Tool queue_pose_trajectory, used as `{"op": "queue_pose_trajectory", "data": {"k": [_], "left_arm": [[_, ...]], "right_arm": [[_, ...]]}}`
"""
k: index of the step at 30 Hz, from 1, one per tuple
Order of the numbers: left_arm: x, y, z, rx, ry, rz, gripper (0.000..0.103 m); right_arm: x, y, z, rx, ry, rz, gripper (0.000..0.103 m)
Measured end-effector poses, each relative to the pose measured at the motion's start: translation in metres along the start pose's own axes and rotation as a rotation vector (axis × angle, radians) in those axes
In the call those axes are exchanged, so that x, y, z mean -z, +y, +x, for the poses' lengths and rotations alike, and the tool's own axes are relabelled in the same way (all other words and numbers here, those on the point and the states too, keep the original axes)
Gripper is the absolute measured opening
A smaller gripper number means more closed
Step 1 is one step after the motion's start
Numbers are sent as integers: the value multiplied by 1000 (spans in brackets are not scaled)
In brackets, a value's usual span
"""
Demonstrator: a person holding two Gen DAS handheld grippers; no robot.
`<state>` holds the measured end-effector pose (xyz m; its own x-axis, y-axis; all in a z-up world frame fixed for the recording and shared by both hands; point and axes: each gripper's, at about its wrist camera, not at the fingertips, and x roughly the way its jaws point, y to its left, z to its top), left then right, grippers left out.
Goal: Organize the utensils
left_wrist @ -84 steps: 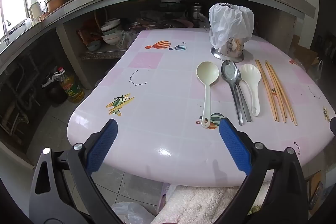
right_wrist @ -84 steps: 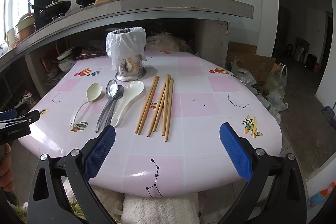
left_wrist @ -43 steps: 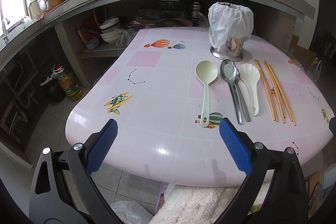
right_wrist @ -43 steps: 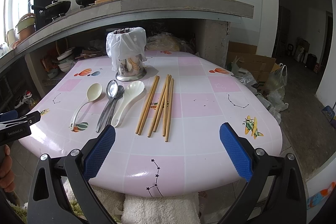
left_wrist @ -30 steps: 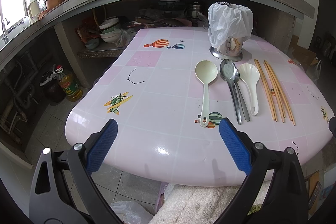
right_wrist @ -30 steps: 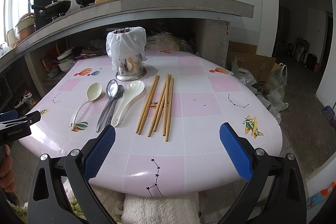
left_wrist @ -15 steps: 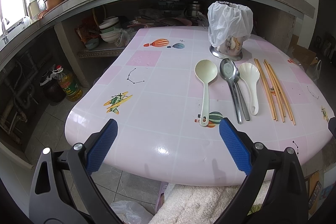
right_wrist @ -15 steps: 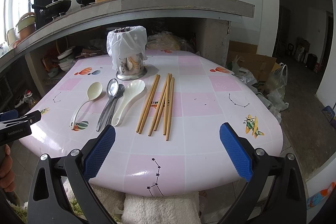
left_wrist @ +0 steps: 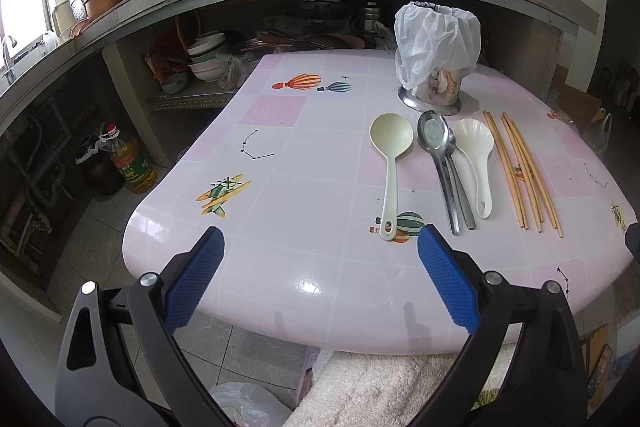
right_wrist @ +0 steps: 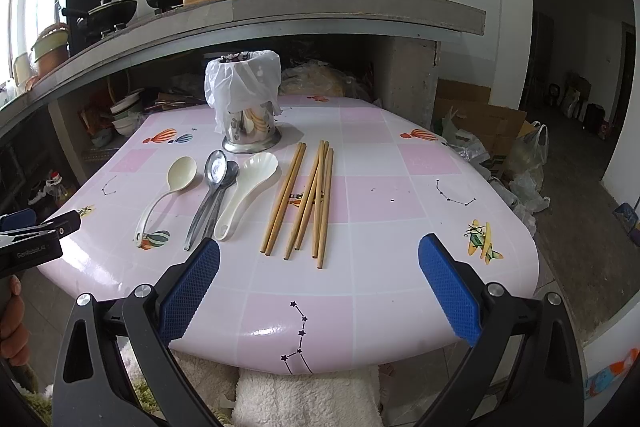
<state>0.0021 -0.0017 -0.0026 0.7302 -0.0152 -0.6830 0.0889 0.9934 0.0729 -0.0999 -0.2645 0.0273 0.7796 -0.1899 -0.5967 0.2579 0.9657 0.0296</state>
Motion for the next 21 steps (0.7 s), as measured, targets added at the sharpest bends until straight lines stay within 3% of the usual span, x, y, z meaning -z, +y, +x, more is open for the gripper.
{"op": "queue_pose_trajectory", "data": {"k": [15,21], "left_arm": [[1,1,7,9,-4,10,94],[-9,6,18,58,20,12,94]], "right_arm": [[0,9,2,3,3,-3,97],[-7,15,4,22,-19,-26,97]]}}
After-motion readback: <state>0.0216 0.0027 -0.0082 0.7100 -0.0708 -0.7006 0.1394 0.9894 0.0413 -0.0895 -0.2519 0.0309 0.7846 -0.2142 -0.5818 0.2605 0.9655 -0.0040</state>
